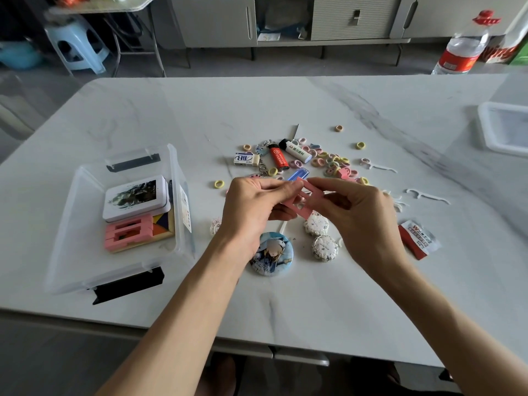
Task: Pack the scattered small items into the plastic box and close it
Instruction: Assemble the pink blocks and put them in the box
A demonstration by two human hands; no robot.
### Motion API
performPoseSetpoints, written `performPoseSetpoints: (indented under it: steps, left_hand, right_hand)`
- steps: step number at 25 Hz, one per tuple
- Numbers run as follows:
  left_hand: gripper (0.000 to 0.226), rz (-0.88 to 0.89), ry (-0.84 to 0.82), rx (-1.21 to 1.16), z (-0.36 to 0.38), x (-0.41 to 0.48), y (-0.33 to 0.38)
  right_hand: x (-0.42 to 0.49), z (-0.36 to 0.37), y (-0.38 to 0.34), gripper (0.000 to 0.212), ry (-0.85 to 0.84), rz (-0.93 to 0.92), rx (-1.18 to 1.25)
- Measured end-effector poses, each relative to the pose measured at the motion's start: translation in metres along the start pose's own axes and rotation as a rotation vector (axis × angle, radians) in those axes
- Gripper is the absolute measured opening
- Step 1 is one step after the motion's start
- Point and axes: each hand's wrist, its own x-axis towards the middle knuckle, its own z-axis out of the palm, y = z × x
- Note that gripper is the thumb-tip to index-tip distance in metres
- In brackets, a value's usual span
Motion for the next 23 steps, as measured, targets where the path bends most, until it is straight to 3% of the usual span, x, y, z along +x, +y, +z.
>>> performPoseSetpoints:
  steps: [4, 10, 14, 20, 23]
  left_hand:
    - [0.023, 0.034, 0.068, -0.005, -0.003, 0.001, 0.005]
    - [0.023, 0.059, 0.091, -0.032, -0.011, -0.006, 0.017]
    - [0.018, 0.105, 0.142, -0.074, -0.038, -0.020, 0.034]
    - [0.019, 0.159, 0.325, 0.062, -0.133, -0.038, 0.064]
    - [0.024, 0.164, 0.578, 0.376, -0.180, -0.040, 0.061]
  right_hand:
    - [-0.004, 0.008, 0.000, 0.047, 0.010, -0.321, -0.355]
    - [-0.003, 0.023, -0.012, 0.048, 0.083, -0.401, -0.489]
    - [0.003, 0.038, -0.048, 0.037, 0.061, -0.470, -0.521]
    - [0.024, 0.105, -0.128, 0.023, -0.239, -0.545, -0.514]
    - [0.046, 0.148, -0.147, 0.028, -0.486, -0.558, -0.672]
